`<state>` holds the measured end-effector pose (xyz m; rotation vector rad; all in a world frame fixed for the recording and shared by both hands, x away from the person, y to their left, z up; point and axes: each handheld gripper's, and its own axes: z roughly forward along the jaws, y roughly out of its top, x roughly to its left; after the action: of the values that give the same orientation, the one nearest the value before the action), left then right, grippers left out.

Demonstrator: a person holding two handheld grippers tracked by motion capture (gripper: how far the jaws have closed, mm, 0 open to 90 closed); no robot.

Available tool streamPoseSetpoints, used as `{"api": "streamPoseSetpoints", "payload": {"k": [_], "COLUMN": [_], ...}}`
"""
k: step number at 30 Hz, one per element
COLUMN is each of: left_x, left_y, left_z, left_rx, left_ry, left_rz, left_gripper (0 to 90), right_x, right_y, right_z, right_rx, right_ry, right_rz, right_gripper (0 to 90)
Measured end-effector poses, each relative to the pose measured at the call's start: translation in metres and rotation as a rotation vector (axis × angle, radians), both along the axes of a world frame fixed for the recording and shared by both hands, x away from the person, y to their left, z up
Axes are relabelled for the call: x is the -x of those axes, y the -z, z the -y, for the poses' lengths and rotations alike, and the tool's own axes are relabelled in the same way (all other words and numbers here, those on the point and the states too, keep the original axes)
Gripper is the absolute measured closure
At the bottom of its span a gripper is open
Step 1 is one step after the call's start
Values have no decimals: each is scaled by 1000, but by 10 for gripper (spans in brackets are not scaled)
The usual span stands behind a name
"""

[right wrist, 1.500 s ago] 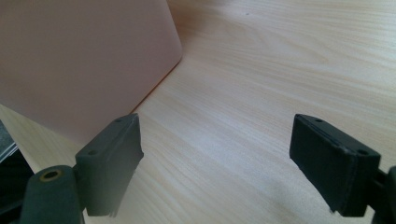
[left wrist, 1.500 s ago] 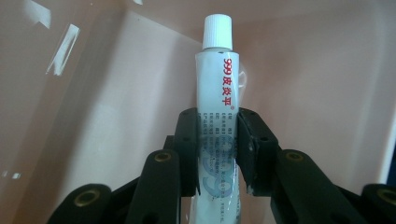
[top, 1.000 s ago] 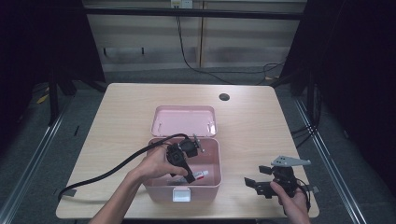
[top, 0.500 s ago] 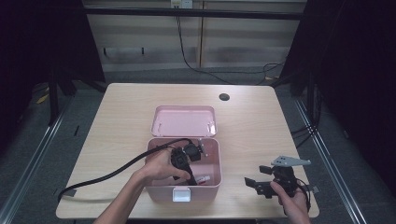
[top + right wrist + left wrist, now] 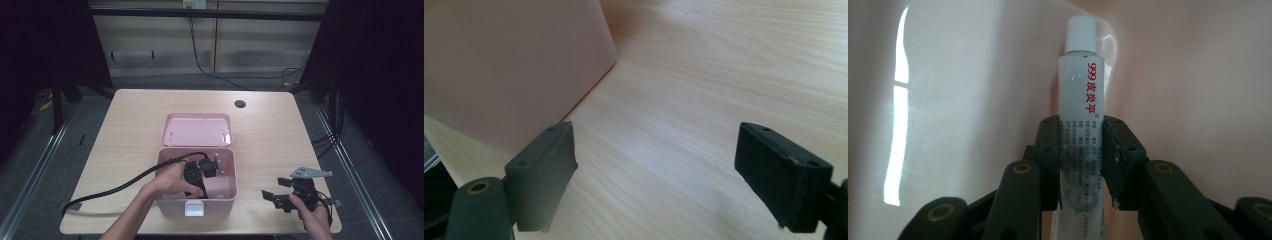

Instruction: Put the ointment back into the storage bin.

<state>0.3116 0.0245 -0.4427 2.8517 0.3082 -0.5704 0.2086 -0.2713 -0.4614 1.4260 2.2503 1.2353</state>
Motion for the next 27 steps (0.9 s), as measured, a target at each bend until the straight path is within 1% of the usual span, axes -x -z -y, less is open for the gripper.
{"api": "streamPoseSetpoints", "payload": {"k": [4,9,10,12,17,18,20,22,25,27], "left_x": [2,3,3,4,4,4,4,5,4,3], "left_y": [3,4,5,6,7,8,9,10,11,11], "left_z": [1,2,2,2,2,3,3,3,3,3], "left_rx": [-8,-15,-16,-20,-23,-27,-30,-33,-46,-52], "left_ry": [4,24,25,33,36,31,38,29,34,24], "left_rz": [-3,9,5,15,1,0,-3,-3,-6,-12], "left_gripper": [706,706,707,707,705,704,705,704,700,692], "right_x": [0,0,0,0,0,0,0,0,0,0], "right_y": [0,0,0,0,0,0,0,0,0,0], "right_z": [0,0,0,0,0,0,0,0,0,0], "right_rx": [1,1,1,1,0,1,1,2,3,4], "right_ry": [-1,0,0,-1,0,0,1,2,1,1], "right_rz": [1,0,-1,1,0,0,1,-1,0,1], "right_gripper": [161,161,161,161,161,161,161,161,161,161]}}
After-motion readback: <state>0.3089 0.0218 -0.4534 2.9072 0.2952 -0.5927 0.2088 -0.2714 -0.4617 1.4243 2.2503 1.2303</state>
